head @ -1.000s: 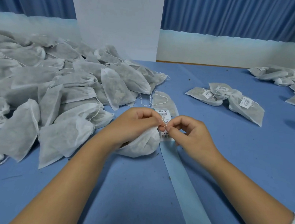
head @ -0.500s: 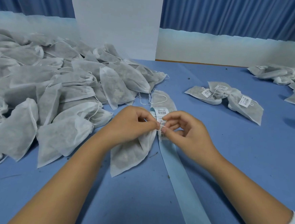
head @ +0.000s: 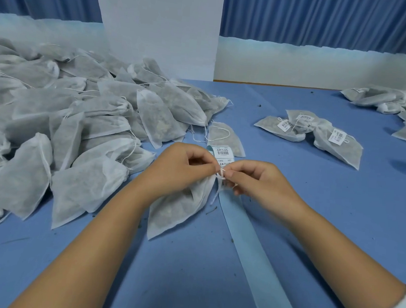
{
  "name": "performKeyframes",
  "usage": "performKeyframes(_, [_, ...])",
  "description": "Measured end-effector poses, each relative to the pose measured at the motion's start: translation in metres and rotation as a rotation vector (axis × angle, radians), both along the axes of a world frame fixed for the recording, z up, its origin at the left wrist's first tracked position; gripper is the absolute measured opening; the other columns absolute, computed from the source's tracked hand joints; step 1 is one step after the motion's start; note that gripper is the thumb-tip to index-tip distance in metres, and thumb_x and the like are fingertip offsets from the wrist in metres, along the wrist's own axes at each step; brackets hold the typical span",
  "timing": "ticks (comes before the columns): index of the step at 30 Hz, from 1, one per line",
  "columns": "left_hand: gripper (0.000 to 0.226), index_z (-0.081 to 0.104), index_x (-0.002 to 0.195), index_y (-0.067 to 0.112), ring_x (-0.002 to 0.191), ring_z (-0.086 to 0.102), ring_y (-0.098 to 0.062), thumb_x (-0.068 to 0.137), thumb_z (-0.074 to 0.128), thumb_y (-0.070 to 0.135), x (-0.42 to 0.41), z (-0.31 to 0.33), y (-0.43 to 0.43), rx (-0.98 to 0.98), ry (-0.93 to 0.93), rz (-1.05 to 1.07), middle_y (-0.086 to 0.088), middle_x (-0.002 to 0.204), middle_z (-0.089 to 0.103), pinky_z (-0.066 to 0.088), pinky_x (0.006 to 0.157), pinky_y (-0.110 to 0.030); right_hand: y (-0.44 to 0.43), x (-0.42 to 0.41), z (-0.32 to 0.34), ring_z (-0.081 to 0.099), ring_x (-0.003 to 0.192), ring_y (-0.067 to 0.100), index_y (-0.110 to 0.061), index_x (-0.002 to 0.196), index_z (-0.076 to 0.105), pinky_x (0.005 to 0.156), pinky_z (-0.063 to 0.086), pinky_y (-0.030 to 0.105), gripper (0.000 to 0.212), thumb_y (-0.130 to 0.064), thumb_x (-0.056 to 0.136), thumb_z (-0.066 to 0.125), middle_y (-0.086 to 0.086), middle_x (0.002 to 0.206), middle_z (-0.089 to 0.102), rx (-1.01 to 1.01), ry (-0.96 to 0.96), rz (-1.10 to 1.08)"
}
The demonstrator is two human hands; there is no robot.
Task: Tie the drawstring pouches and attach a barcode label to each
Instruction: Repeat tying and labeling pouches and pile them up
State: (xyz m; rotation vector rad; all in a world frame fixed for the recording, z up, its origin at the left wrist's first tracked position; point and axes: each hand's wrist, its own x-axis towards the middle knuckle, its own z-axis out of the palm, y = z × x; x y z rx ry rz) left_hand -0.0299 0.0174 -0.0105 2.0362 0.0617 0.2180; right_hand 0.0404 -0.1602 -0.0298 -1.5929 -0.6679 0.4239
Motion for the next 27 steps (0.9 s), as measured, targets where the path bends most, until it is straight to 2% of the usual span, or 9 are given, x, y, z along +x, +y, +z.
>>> performKeyframes(4, [0.010,0.076,0.085,0.016,0.064,0.054,0.004,0.091,0.067,0.014,0.000,0.002,-0.001,-0.054,0.021,-0.014,0.011,0.072,0.068,0.040,0.063,-0.007,0.000,-0.002,0.001,0.064,0.066,0.006,-0.015,0.084,0.074,0.063,0.050,0.016,0.021,0.003,0.088,0.065,-0.004,0.074,0.073,0.066,-0.012,-0.003])
performKeyframes(8, [0.013,0.075,0.085,0.015,0.067,0.047,-0.009,0.092,0.064,0.017,0.001,0.002,0.002,-0.054,0.064,-0.007,-0.008,0.074,0.061,0.037,0.059,-0.014,0.000,-0.005,0.000,0.063,0.067,0.016,-0.008,0.089,0.062,0.070,0.056,0.027,0.020,0.010,0.084,0.066,0.003,0.074,0.070,0.081,-0.093,-0.026])
performKeyframes(10, [0.017,0.075,0.085,0.016,0.064,0.043,-0.009,0.094,0.061,0.018,0.001,0.002,0.002,-0.058,0.117,-0.035,-0.003,0.071,0.055,0.033,0.054,-0.015,-0.001,-0.005,0.001,0.063,0.067,0.015,-0.007,0.085,0.065,0.071,0.057,0.028,0.017,0.010,0.084,0.067,0.001,0.073,0.068,0.075,-0.173,-0.054])
performKeyframes(13, [0.021,0.074,0.081,0.020,0.046,0.037,-0.003,0.095,0.058,0.018,0.000,0.002,-0.001,-0.059,0.170,-0.056,0.008,0.057,0.046,0.031,0.044,-0.011,0.000,-0.006,0.001,0.063,0.065,0.012,-0.011,0.081,0.069,0.068,0.053,0.023,0.021,0.010,0.084,0.067,-0.006,0.072,0.069,0.053,-0.221,-0.078])
performKeyframes(15, [0.022,0.075,0.079,0.022,0.042,0.033,-0.003,0.093,0.059,0.020,0.001,0.002,-0.002,-0.092,0.195,-0.052,0.007,0.055,0.042,0.029,0.038,-0.012,0.000,-0.007,-0.001,0.064,0.068,0.012,-0.015,0.080,0.071,0.071,0.056,0.028,0.024,0.009,0.083,0.067,-0.007,0.074,0.070,0.027,-0.239,-0.095])
performKeyframes(19, [0.024,0.076,0.075,0.028,0.055,0.041,-0.009,0.092,0.060,0.024,0.001,0.002,-0.001,-0.117,0.215,-0.042,-0.003,0.070,0.048,0.034,0.045,-0.015,-0.001,-0.006,-0.002,0.068,0.072,0.014,-0.019,0.080,0.075,0.078,0.059,0.035,0.024,0.004,0.083,0.070,-0.002,0.079,0.074,0.018,-0.249,-0.108])
performKeyframes(23, [0.024,0.077,0.074,0.029,0.049,0.040,-0.007,0.092,0.062,0.025,0.002,0.001,-0.001,-0.137,0.219,-0.028,0.002,0.061,0.050,0.033,0.042,-0.014,-0.001,-0.009,-0.003,0.069,0.073,0.014,-0.023,0.078,0.077,0.075,0.058,0.028,0.014,-0.009,0.077,0.081,0.000,0.081,0.075,0.062,-0.244,-0.111])
performKeyframes(25, [0.020,0.078,0.077,0.028,0.057,0.045,-0.009,0.090,0.062,0.027,0.002,0.001,-0.001,-0.146,0.213,-0.033,0.000,0.066,0.055,0.037,0.052,-0.017,0.000,-0.011,-0.004,0.068,0.068,0.011,-0.028,0.077,0.077,0.072,0.056,0.021,0.016,-0.015,0.072,0.085,-0.002,0.077,0.074,0.071,-0.279,-0.149])
performKeyframes(27, [0.016,0.078,0.080,0.027,0.072,0.048,-0.016,0.086,0.064,0.030,0.002,0.000,-0.001,-0.159,0.200,-0.048,-0.006,0.078,0.059,0.039,0.067,-0.028,0.002,-0.011,-0.006,0.068,0.065,0.011,-0.028,0.077,0.077,0.070,0.055,0.019,0.016,-0.017,0.071,0.086,-0.004,0.076,0.074,0.059,-0.338,-0.188])
